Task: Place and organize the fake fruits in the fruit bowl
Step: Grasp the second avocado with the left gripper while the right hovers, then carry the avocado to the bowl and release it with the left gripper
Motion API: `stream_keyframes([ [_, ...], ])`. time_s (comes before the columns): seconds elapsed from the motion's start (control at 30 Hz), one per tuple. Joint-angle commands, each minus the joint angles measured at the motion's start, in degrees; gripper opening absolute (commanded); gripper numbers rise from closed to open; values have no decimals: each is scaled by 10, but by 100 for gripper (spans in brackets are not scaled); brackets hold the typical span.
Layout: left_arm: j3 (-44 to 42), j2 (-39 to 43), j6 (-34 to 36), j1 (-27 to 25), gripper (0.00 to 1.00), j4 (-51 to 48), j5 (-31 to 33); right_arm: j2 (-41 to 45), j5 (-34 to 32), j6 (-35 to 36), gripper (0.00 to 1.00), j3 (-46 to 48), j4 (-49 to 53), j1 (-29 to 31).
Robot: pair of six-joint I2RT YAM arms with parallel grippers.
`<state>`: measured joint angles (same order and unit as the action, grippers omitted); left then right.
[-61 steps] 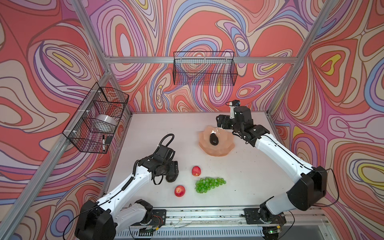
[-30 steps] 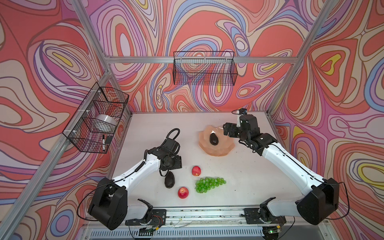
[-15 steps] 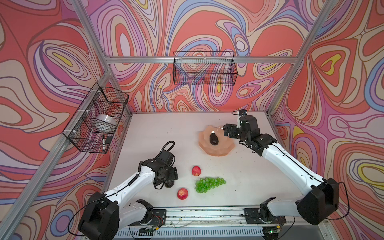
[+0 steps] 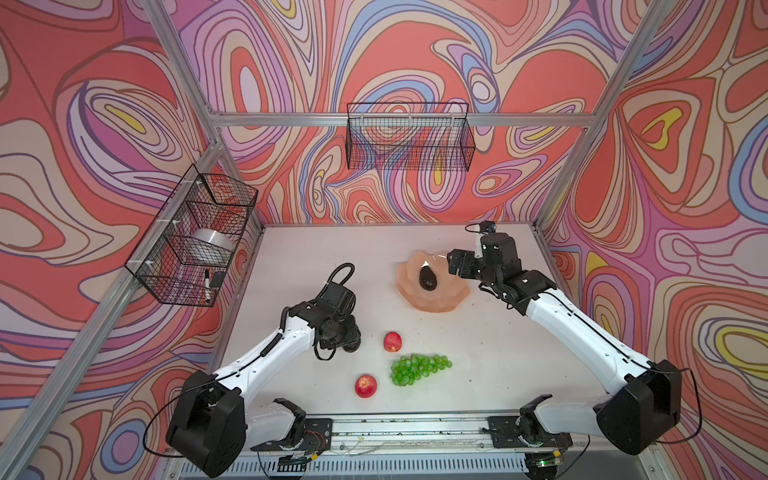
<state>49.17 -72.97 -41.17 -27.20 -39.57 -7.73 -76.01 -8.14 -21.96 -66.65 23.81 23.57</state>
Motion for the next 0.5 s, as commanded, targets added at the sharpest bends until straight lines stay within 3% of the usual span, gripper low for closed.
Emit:
stream_keyframes([
  [0.0,58,-39,25,-15,38,23,-23,23,-11,-5,98,9,4,-4],
  [0.17,194,-148,47,-49,39,56,-30,50,-17,-13,98,22,13,-11],
  [0.33,370,-305,72,-77,40,43,-43,88,-22,-22,98,41,34,-16],
  [0.47,457,-387,72,-85,41,45,-49,117,-29,-25,98,56,53,-16],
])
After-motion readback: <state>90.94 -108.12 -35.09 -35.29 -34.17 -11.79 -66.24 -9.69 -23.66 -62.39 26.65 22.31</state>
